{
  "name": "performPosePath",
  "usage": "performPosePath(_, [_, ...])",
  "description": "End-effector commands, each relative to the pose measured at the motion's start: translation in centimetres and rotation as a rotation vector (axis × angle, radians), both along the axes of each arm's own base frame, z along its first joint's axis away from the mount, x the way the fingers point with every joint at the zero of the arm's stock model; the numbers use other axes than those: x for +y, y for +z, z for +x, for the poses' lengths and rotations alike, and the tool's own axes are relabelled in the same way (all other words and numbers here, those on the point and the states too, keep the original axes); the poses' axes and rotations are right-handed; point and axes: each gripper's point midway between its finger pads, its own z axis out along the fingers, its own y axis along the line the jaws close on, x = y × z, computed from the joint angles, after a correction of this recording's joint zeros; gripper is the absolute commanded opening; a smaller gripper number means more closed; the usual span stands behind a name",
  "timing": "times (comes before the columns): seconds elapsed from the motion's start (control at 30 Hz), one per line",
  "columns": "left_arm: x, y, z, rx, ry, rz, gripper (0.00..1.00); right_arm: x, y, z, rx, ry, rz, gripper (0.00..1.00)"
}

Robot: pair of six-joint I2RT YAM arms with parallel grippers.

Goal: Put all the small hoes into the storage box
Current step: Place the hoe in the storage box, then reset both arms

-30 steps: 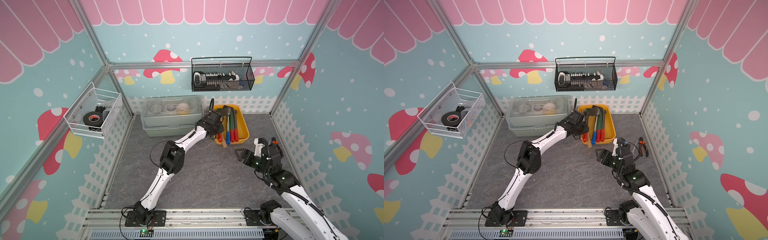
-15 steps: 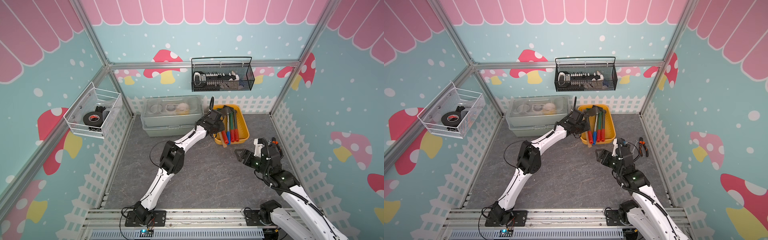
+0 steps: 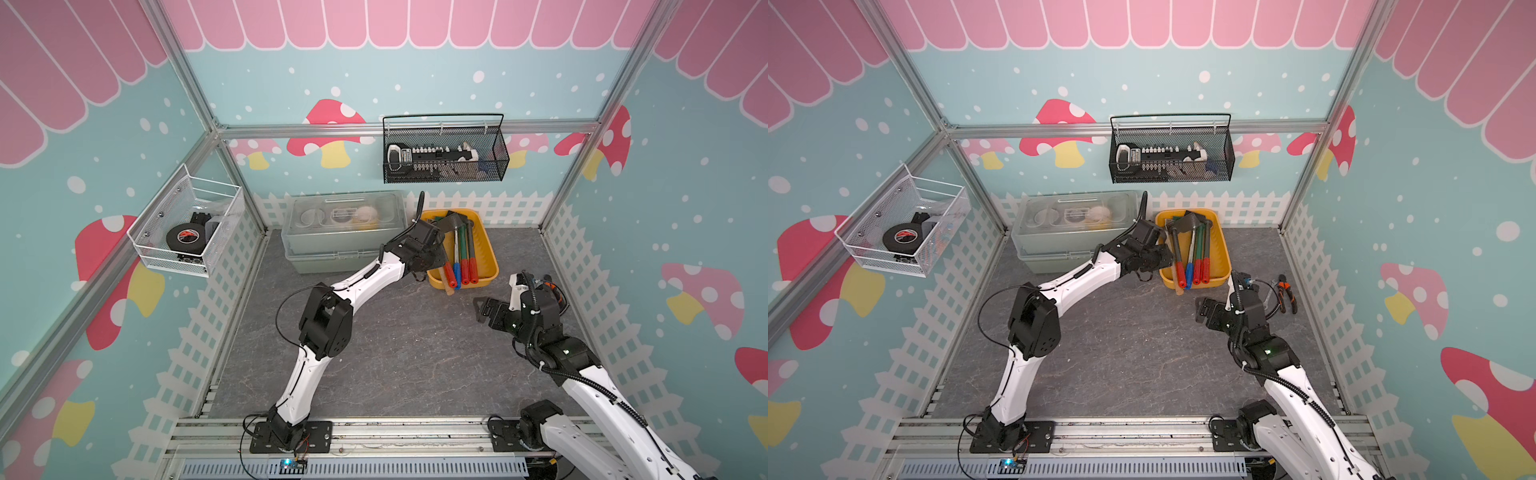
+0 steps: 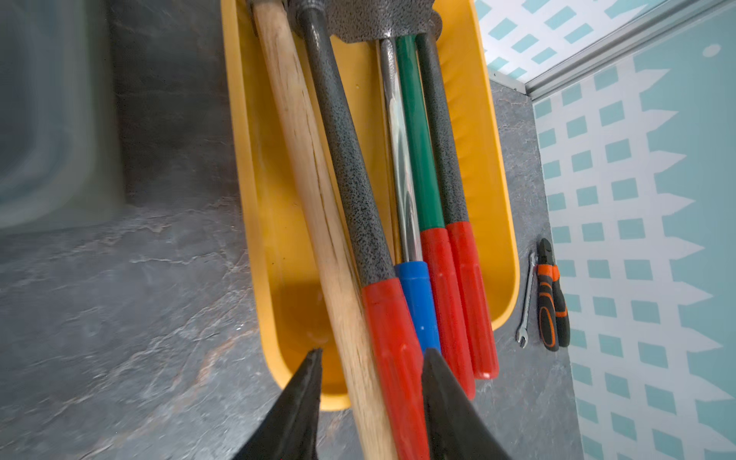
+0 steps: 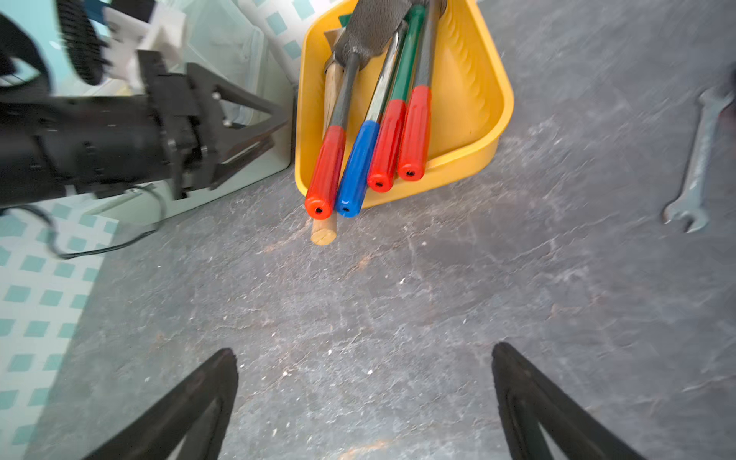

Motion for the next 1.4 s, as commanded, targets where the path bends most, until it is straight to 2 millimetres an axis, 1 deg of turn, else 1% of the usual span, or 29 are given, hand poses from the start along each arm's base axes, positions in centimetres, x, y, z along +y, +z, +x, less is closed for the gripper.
performPosePath(0.0, [2.2,2.2,-1.2,-0.053,-0.03,0.076,0.42,-1.7,0.9,0.5,-0.041,-0.03,-0.121,0.99])
performPosePath(0.03, [2.8,2.6,-1.5,-0.058,-0.031,0.086,0.43,-1.8,1.1,0.7,-0.05,-0.032,-0.136,0.99])
performPosePath(0.07, [3.6,2.8,-1.9,-0.062,-0.028,0.102,0.47,-2.0,1.3,0.9,-0.056,-0.04,-0.152,0.99])
performPosePath(0.2, [6.9,3.8,-3.0,-0.106,0.0,0.179,0.66,-2.8,1.4,1.8,-0.073,-0.057,-0.233,0.99])
performPosePath(0.27, [8.8,4.2,-3.5,-0.118,0.012,0.204,0.79,-3.3,1.5,2.3,-0.089,-0.074,-0.278,0.99])
performPosePath(0.33, [10.7,4.4,-3.9,-0.126,0.022,0.228,0.98,-3.8,1.6,2.6,-0.118,-0.083,-0.324,0.98])
performPosePath(0.47, [14.9,4.5,-4.5,-0.149,0.052,0.297,0.99,-5.1,1.9,3.1,-0.199,-0.124,-0.419,0.99])
performPosePath(0.6, [20.1,4.2,-4.9,-0.18,0.1,0.351,0.99,-6.3,2.0,3.2,-0.259,-0.173,-0.488,0.99])
performPosePath(0.7, [23.4,4.5,-5.3,-0.253,0.117,0.364,0.99,-6.7,1.8,3.4,-0.301,-0.181,-0.531,0.99])
performPosePath(0.73, [25.2,4.5,-5.2,-0.281,0.136,0.374,0.99,-6.8,1.7,3.5,-0.315,-0.19,-0.542,0.99])
performPosePath(0.87, [30.0,4.4,-5.8,-0.403,0.179,0.445,0.99,-7.7,1.0,3.8,-0.341,-0.229,-0.608,0.99])
performPosePath(0.97, [33.6,3.1,-6.7,-0.445,0.238,0.477,0.99,-8.7,0.5,4.1,-0.351,-0.277,-0.658,0.99])
performPosePath(1.1, [38.0,0.6,-7.6,-0.475,0.351,0.485,0.99,-9.7,-0.5,4.7,-0.349,-0.321,-0.696,0.99])
performPosePath(1.17, [39.6,-0.8,-7.6,-0.47,0.39,0.5,0.99,-10.0,-1.0,5.0,-0.344,-0.328,-0.721,0.99])
performPosePath(1.23, [40.6,-1.7,-7.3,-0.467,0.419,0.501,0.99,-10.4,-1.4,5.2,-0.341,-0.347,-0.737,0.99])
performPosePath(1.37, [40.7,-2.6,-6.8,-0.513,0.406,0.498,0.99,-11.5,-2.4,5.7,-0.329,-0.373,-0.736,0.99])
